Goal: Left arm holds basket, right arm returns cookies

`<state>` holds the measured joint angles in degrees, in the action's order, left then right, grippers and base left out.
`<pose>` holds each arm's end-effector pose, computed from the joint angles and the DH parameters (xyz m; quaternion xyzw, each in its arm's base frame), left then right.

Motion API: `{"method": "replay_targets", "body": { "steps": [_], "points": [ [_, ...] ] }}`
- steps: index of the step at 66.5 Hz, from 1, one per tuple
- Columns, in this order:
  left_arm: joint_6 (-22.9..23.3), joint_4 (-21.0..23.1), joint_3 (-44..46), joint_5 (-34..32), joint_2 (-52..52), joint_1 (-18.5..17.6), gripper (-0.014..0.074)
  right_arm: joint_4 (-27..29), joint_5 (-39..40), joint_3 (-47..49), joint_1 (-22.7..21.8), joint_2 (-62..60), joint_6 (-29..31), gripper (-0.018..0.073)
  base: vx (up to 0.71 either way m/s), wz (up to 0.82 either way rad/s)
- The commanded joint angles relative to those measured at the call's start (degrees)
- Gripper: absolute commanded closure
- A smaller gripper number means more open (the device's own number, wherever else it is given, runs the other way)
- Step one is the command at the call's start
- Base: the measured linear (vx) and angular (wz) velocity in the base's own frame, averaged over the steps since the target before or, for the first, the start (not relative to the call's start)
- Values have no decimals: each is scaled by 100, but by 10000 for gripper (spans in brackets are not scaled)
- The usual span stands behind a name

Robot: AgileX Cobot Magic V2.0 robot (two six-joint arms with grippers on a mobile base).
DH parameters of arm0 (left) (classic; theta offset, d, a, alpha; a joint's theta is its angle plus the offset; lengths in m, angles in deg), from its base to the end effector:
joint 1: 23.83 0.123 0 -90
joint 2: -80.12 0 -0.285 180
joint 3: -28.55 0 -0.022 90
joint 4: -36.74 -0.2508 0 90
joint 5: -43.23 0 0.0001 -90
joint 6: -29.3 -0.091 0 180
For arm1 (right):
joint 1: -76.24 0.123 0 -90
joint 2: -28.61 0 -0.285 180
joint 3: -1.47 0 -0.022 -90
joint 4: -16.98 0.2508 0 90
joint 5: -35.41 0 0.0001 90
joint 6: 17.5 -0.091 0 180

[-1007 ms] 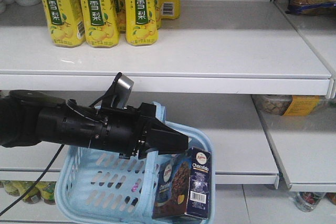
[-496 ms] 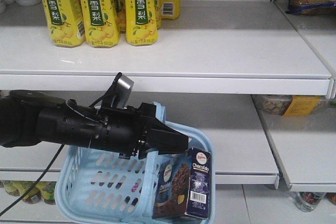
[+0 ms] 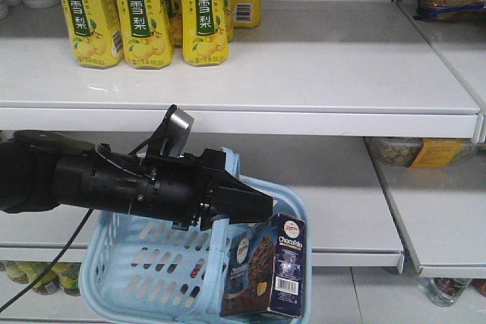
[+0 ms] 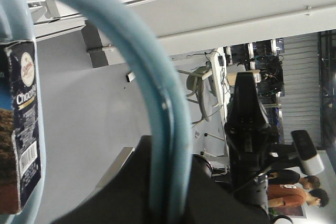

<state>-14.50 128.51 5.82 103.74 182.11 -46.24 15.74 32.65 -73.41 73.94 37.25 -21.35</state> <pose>0.2620 -0.1937 0.2536 0.0602 0.7909 -0.6035 0.0817 0.0557 -0.0023 0.2218 0.0297 0.6831 0.0016 0.7297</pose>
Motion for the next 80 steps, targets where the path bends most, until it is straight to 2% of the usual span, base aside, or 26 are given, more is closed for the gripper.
{"method": "replay_targets", "body": {
  "steps": [1, 10, 22, 58, 70, 80],
  "points": [
    [-195, 1016, 245, -113, -260, 70, 599, -11, 347, 541, -40, 558, 17, 566, 0, 0],
    [-195, 1016, 245, -113, -260, 70, 599, 156, 230, 1001, -40, 1535, 13, 566, 0, 0],
    [-195, 1016, 245, -113, -260, 70, 599, 767, 34, 1379, -40, 2421, 19, 565, 0, 0],
    [-195, 1016, 245, -113, -260, 70, 599, 747, 72, 1379, -40, 2698, 40, 552, 0, 0],
    [-195, 1016, 245, -113, -260, 70, 599, 744, 25, 1379, -40, 2698, 40, 484, 0, 0],
    [-195, 1016, 245, -113, -260, 70, 599, 827, 19, 1379, -40, 2698, 24, 368, 0, 0]
  ]
}}
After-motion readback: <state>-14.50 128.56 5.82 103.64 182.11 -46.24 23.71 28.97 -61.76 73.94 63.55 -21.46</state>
